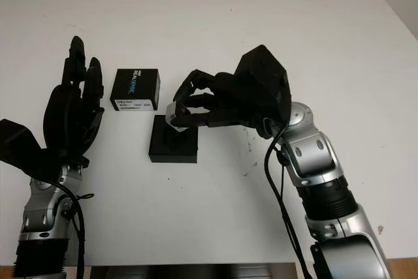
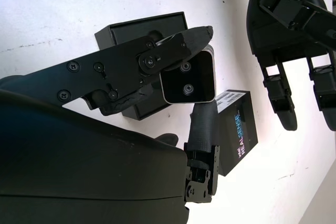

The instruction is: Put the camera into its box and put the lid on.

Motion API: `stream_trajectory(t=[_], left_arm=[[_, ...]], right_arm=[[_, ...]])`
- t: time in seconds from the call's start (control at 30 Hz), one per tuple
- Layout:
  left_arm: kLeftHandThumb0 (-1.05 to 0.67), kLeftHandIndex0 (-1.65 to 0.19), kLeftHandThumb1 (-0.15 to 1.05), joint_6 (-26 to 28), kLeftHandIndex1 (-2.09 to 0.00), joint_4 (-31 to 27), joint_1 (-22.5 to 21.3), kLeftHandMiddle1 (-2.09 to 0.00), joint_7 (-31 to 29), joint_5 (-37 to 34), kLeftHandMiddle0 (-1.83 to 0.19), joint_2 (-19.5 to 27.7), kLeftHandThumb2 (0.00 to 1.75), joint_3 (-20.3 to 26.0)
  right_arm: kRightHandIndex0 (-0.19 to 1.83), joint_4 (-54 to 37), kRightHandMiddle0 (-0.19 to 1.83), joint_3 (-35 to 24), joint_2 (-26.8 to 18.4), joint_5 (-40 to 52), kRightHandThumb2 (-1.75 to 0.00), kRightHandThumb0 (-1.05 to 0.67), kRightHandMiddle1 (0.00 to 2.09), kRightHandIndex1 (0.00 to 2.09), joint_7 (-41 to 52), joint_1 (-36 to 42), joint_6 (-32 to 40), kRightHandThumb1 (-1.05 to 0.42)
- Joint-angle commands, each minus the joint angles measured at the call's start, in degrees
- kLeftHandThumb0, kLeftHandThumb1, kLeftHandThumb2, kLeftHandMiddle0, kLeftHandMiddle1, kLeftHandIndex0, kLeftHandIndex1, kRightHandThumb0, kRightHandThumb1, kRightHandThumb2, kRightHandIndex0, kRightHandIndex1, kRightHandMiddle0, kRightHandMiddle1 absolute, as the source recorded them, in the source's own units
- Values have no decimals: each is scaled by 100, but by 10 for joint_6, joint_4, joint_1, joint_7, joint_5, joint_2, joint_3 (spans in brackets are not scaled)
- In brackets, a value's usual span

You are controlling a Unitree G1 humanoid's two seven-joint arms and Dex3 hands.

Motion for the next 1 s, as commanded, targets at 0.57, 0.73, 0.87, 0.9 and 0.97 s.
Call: stream_trajectory(t=[0.57, 0.73, 0.87, 0.9, 0.97], left_arm=[[-73, 19, 105, 0, 0, -4, 1, 0, 1, 1, 19, -1, 46, -1], [-73, 19, 105, -1, 0, -5, 2, 0, -1, 3, 19, 0, 46, -3], [-73, 19, 105, 2, 0, -7, 3, 0, 0, 3, 19, 0, 46, -3], [-73, 19, 105, 2, 0, -7, 3, 0, 0, 2, 19, 0, 46, -3], [-73, 19, 105, 3, 0, -10, 4, 0, 2, 5, 19, -1, 46, -4]], right_arm=[[5, 12, 22, 25, -14, -36, -5, -36, 199, 55, 13, -4, -12, -99], [7, 18, 20, 28, -14, -42, -5, -34, 199, 53, 14, 0, -21, -99], [8, 19, 20, 30, -12, -44, -5, -34, 201, 52, 13, 2, -22, -99], [8, 19, 20, 30, -12, -45, -5, -34, 202, 52, 13, 3, -22, -100], [8, 20, 20, 31, -12, -47, -5, -34, 204, 53, 13, 4, -27, -99]])
